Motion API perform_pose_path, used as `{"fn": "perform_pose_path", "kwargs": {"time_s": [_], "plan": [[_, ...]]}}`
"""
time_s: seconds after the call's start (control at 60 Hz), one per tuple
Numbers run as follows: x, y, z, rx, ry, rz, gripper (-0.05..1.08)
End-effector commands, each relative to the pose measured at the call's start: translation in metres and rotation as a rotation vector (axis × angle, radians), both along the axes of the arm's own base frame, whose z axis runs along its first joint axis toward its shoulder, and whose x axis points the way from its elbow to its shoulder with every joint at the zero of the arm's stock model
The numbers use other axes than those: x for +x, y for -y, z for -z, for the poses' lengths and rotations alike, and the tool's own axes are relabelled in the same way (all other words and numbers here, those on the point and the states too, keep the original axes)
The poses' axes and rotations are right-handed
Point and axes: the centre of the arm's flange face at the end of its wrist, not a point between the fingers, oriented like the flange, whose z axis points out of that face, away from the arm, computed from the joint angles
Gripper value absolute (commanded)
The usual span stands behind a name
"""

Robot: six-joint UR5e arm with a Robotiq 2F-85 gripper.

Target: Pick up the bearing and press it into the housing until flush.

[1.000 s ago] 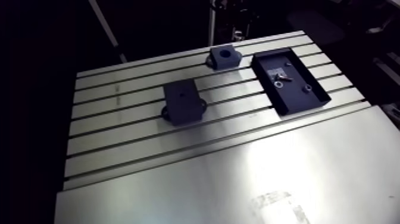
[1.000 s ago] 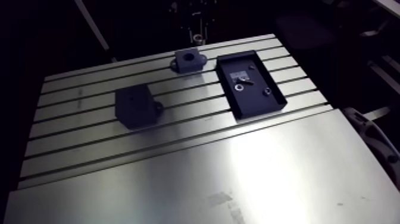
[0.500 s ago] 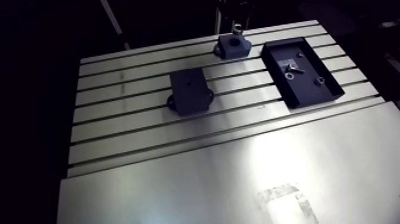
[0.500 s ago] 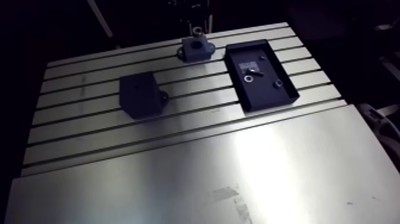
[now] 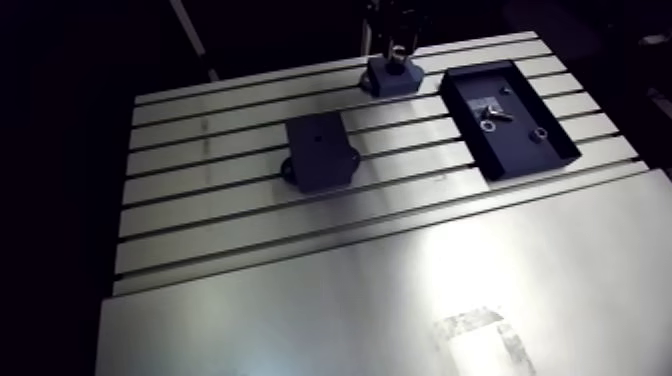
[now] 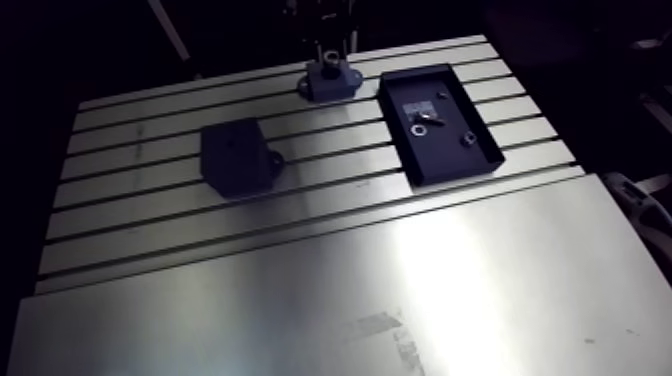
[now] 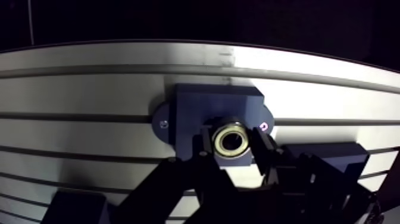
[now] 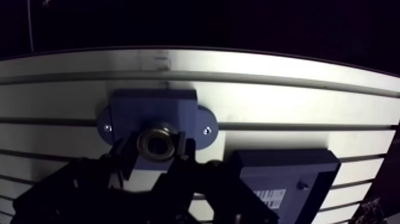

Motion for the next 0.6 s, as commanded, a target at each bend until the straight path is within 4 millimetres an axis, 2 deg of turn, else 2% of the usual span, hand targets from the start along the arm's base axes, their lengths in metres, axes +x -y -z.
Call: {"fn": "perform_pose_path", "kwargs": {"time_s": [0.017, 0.2, 0.6], "plan": [[0.0032, 0.0012, 0.0046, -0.001, 0.009, -0.001, 0.58], [0.0067, 0.0022, 0.0116, -0.001, 0.010, -0.001, 0.58], [0.0080, 0.0023, 0.0138, -0.001, 0.009, -0.001, 0.58]]}}
